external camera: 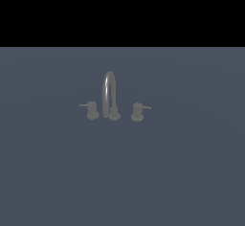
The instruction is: Turn on the faucet by rotating a designated handle.
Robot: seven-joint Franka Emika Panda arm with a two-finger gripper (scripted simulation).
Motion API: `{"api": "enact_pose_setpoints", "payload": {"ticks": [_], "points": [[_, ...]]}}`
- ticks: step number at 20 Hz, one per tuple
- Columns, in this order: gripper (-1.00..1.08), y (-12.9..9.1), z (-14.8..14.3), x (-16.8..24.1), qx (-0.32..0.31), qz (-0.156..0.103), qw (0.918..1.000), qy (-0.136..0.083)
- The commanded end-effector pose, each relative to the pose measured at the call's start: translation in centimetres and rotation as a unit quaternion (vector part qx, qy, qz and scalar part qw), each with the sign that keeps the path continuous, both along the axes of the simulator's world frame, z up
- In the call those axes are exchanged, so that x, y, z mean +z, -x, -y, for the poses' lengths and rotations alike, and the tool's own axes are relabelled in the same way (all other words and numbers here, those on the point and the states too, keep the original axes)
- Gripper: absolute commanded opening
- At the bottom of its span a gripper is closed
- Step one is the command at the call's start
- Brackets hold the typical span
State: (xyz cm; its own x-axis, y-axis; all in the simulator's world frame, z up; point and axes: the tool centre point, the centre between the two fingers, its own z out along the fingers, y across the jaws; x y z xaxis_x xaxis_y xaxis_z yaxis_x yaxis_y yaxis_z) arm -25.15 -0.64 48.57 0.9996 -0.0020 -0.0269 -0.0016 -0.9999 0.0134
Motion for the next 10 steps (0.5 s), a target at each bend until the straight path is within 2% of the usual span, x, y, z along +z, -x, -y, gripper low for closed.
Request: {"api": "enact_pose_setpoints", "payload": {"ticks": [1,10], "points": [[-1.00,0.00,0.00,0.00,0.000,0.000,1.0000,0.000],[-1.00,-0.65,-0.11,-0.54,0.022,-0.004,0.9996,0.016]]}}
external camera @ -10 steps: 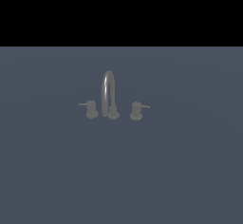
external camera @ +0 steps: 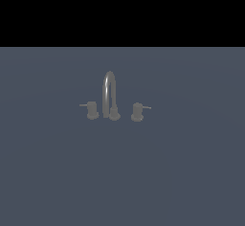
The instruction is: Turn on the faucet by rotating a designated handle.
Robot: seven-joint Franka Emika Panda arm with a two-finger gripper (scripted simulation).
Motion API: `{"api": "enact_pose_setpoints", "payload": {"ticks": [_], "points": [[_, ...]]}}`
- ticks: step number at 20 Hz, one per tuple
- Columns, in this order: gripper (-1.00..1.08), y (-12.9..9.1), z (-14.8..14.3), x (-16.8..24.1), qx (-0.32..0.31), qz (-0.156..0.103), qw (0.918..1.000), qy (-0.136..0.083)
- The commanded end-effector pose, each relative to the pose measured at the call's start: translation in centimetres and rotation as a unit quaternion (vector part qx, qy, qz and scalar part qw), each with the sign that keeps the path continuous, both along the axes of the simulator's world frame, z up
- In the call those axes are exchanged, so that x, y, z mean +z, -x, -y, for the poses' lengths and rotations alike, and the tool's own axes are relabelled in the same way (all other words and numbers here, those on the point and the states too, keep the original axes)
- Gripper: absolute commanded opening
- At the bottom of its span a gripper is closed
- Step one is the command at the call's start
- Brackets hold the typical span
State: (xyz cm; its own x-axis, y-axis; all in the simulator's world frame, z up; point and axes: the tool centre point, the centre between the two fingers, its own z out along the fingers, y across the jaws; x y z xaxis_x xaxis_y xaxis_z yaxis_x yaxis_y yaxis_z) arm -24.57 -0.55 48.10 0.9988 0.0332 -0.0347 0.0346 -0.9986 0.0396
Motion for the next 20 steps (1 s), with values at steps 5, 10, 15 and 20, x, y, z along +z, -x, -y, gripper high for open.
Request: {"api": "enact_pose_setpoints", "payload": {"ticks": [5,10,15,20], "points": [[-1.00,-0.2,0.0,-0.1,0.001,0.000,1.0000,0.001],[-1.00,-1.3,0.0,-0.4,-0.016,0.000,0.9999,-0.003],[-1.00,-3.3,0.0,-1.2,-0.048,0.001,0.9988,-0.010],[-1.00,-6.4,0.1,-2.5,-0.099,0.002,0.9949,-0.021]]}}
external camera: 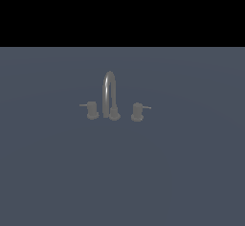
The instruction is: Turn on the faucet by rotating a designated handle.
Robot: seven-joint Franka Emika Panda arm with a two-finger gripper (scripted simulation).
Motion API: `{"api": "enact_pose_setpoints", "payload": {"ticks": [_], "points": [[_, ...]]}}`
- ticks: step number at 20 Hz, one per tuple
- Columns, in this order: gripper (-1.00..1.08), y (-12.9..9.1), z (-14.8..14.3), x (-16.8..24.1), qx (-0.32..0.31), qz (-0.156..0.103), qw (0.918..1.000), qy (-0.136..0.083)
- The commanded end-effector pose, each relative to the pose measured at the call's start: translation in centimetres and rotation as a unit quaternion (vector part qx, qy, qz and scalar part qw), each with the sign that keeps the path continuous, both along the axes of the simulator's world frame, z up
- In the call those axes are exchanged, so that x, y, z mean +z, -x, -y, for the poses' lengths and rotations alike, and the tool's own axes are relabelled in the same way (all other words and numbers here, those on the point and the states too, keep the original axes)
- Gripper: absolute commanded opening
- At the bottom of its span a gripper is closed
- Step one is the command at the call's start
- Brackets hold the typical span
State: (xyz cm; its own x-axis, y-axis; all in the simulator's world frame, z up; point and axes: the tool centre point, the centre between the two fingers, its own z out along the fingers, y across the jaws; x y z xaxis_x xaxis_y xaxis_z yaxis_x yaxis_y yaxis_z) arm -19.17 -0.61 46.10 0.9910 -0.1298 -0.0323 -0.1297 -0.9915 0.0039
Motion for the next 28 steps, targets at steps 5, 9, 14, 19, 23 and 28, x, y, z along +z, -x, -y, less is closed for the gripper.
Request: {"api": "enact_pose_setpoints", "payload": {"ticks": [5,9,14,19,23,28], "points": [[-1.00,-4.9,0.3,-2.6,-0.086,-0.001,0.9962,-0.016],[-1.00,-8.1,0.6,-4.8,-0.146,-0.002,0.9890,-0.024],[-1.00,-11.9,1.1,-7.9,-0.222,-0.005,0.9746,-0.031],[-1.00,-15.4,1.8,-11.6,-0.298,-0.008,0.9539,-0.034],[-1.00,-17.9,2.5,-14.8,-0.358,-0.010,0.9329,-0.034],[-1.00,-20.7,3.5,-19.2,-0.432,-0.011,0.9013,-0.030]]}}
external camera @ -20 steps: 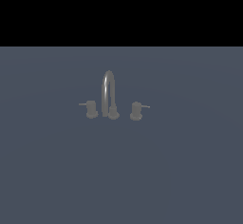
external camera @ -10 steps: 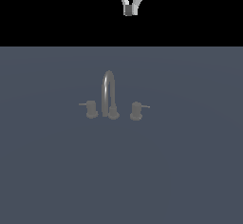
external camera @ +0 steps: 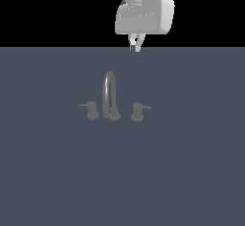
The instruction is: Turn on the faucet by rotating a designated handle.
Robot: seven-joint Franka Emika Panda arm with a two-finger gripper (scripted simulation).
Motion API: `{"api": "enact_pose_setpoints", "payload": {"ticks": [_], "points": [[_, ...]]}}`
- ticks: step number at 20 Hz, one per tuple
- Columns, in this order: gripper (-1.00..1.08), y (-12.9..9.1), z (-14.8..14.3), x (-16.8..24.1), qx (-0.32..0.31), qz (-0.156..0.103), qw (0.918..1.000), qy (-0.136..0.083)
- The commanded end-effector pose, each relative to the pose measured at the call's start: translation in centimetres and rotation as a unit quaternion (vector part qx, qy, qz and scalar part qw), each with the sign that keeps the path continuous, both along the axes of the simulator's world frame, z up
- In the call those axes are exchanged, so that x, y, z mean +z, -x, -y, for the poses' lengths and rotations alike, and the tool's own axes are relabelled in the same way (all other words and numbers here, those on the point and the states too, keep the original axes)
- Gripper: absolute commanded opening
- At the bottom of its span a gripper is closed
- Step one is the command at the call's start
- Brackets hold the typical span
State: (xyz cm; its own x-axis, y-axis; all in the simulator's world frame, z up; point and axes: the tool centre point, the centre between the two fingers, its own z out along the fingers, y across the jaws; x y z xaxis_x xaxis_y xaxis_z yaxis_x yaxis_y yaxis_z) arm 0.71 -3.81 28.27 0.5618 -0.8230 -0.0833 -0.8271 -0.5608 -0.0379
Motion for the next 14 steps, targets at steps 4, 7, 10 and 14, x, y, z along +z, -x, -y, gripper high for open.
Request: {"api": "enact_pose_setpoints", "payload": {"ticks": [4,7,10,14], "points": [[-1.00,-2.7,1.2,-5.2,-0.089,-0.005,0.9960,0.006],[-1.00,-3.9,2.0,-8.1,-0.136,-0.007,0.9906,0.011],[-1.00,-4.9,2.8,-11.2,-0.183,-0.009,0.9829,0.017],[-1.00,-5.9,3.8,-15.0,-0.239,-0.010,0.9705,0.026]]}}
